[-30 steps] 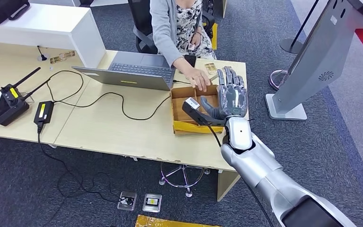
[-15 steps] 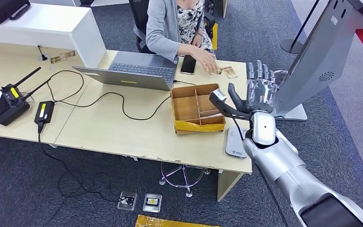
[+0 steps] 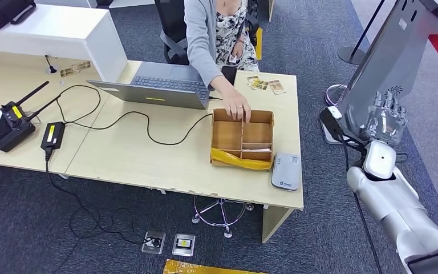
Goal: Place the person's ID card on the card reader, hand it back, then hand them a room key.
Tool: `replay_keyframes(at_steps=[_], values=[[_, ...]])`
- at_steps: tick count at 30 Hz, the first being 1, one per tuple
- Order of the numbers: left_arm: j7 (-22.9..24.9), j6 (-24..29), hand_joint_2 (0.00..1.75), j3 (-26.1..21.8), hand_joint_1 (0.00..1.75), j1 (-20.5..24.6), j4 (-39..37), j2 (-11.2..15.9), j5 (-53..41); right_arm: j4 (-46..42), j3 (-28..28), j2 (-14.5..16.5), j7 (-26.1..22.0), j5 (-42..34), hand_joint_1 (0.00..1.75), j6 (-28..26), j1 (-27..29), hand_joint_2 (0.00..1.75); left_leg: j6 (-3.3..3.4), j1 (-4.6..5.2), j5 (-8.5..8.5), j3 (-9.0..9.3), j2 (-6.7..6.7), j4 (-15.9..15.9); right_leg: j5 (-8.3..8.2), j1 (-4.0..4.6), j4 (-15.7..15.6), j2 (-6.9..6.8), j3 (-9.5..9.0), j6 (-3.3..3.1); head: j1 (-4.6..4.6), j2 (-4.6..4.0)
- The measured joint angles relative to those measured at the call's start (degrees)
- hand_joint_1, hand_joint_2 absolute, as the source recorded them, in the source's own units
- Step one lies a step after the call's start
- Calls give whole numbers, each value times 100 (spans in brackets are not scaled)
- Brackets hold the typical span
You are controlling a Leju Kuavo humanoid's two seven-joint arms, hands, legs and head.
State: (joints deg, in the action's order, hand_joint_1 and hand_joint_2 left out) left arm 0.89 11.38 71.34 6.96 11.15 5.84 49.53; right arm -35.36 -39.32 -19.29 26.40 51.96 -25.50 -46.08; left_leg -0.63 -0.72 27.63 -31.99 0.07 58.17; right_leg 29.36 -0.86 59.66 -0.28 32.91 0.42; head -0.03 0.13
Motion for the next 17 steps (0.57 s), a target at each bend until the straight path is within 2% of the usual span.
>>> replay_keyframes(at_steps=[7,17], values=[[1,7,0,0,0,4,0,-1,20,306,164,-109,-17,-84,0,-8,35,0,0,0,0,-2,1,0,0,0,0,1,1,0,-1,0],[68,87,0,-11,0,0,0,-30,163,921,377,-265,295,-664,0,133,182,0,1,2,0,-4,-2,0,0,-1,-1,-2,3,0,0,0]])
